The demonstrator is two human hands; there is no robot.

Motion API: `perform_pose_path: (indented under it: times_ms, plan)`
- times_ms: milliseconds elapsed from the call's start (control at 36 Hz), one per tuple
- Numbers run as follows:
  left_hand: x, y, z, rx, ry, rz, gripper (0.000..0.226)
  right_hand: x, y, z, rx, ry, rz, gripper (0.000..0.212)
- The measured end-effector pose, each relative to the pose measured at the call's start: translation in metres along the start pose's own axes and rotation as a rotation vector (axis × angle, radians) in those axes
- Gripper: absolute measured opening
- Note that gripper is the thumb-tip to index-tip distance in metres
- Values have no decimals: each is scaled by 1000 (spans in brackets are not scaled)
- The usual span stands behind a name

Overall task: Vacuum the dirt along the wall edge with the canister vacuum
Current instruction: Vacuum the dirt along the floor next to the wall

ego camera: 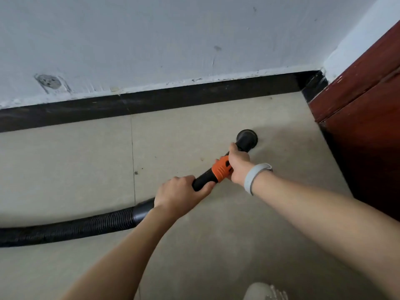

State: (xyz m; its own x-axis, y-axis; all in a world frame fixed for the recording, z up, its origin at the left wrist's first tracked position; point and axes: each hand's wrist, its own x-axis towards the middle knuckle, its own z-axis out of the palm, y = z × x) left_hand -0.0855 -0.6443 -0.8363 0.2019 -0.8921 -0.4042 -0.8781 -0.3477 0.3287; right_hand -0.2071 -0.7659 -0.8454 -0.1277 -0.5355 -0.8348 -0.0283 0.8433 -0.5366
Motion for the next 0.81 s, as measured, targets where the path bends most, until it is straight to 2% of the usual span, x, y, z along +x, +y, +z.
perform_pose_path:
  times_ms: [222,306,444,639,806]
  plan:
    - [40,62,0,18,-105,133,56,28,-30,-55,157,166,-26,37]
    - [40,59,-5,28,-86,155,55,25,-31,-54,216,152,-26,36]
    - [30,10,-26,51,0,137,54,6,-28,-6,230,-4,-12,35]
    - [2,-92,-49,27,97,9,60,-35,2,98,87,-161,-33,36]
    - [-25,-152,-54,-36,221,-115,58,-55,20,168,-71,-259,-84,39]
